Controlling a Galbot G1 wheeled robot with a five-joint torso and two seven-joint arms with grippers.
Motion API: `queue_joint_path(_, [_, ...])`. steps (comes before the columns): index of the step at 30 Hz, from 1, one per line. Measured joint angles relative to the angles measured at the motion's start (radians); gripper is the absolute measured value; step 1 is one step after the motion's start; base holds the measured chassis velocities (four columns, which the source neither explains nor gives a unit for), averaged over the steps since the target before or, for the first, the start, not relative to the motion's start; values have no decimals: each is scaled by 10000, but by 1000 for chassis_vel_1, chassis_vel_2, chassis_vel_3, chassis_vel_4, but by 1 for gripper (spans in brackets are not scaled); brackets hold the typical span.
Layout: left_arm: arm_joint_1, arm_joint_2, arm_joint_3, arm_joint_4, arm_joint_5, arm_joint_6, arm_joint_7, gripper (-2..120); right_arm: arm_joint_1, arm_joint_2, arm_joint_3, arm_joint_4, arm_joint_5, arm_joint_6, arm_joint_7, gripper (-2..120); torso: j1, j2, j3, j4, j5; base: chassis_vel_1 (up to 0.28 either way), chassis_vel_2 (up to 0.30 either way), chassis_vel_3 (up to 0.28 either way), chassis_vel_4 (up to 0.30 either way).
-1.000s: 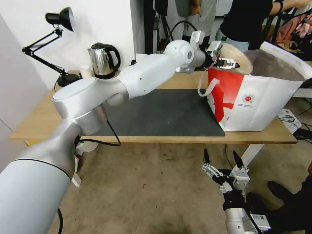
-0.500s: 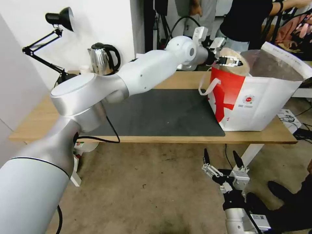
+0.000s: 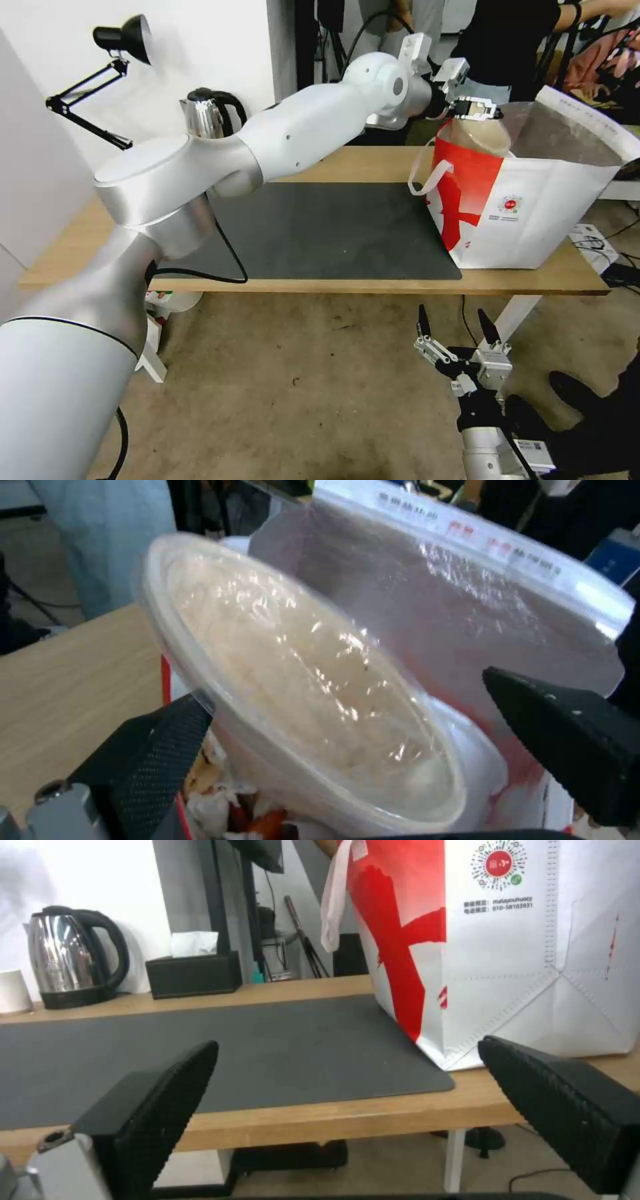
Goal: Pick up the trash from the table and place it into the takeout bag.
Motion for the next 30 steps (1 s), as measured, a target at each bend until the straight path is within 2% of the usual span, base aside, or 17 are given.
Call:
queue_joint_path(11, [-318,57,166,-19,-27,317,-208,100,0,0,0,0,-1,0,0,100,1,0,0,-1,0,0,0,0,0])
queue_joint_path(22, [-524,518,431,-503,-140,690,-560,100,0,0,0,0,-1,0,0,100,1,0,0,1,-1,0,0,0,0])
queue_joint_path(25, [-669,489,477,-463,-160,1353,-1121,100,0,0,0,0,-1,0,1,100,0,0,-1,0,0,0,0,0,0])
queue_joint_path(30, [-668,443,397,-472,-272,1747,-1712,100,0,0,0,0,0,0,0,100,1,0,0,1,-1,0,0,0,0])
